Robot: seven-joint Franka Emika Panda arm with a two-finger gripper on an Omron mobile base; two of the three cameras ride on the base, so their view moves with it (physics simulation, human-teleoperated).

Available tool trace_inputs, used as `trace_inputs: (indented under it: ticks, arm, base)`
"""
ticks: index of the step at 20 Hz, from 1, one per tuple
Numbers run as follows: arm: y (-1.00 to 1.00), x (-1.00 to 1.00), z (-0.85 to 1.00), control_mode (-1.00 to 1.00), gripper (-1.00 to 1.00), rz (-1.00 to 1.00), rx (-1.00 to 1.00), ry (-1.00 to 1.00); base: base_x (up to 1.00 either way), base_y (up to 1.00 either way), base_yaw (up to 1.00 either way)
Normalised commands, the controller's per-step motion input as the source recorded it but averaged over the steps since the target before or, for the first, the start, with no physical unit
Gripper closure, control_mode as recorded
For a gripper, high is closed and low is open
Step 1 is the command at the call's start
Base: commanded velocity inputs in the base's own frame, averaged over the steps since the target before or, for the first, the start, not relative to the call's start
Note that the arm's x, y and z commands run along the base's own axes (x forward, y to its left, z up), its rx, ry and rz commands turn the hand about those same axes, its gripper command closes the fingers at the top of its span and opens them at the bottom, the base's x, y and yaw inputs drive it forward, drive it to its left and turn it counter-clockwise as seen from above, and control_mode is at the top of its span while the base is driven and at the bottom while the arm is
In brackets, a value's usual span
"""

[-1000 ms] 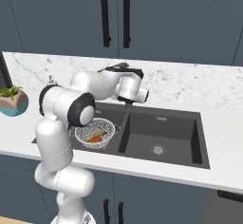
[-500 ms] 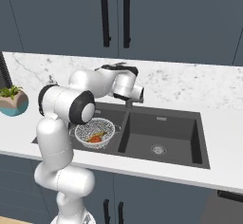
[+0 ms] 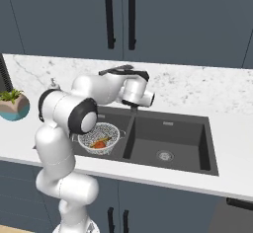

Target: Put the colander in the sink, put the banana, orange in the colander, and turn on the sink faucet and pour water over the colander.

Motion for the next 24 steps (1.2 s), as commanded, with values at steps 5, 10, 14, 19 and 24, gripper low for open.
trace_inputs:
  ticks: [5,10,14,19,24]
  arm:
    - [-0.63,-0.94,0.02,-1.00,-1.00,0.00,-0.01,-0.05]
    - [-0.70,-0.71,0.42,-1.00,-1.00,-0.02,-0.10,-0.10]
    - [-0.55,-0.21,0.70,-1.00,-1.00,-0.04,-0.23,-0.14]
    - [-0.10,-0.25,0.55,-1.00,-1.00,-0.05,-0.38,-0.15]
    - [0.15,-0.65,0.07,-1.00,-1.00,-0.08,-0.50,-0.13]
  base:
    - [0.00,0.00,0.00]
    - [0.00,0.00,0.00]
    - [0.00,0.00,0.00]
    - [0.00,0.00,0.00]
    - [0.00,0.00,0.00]
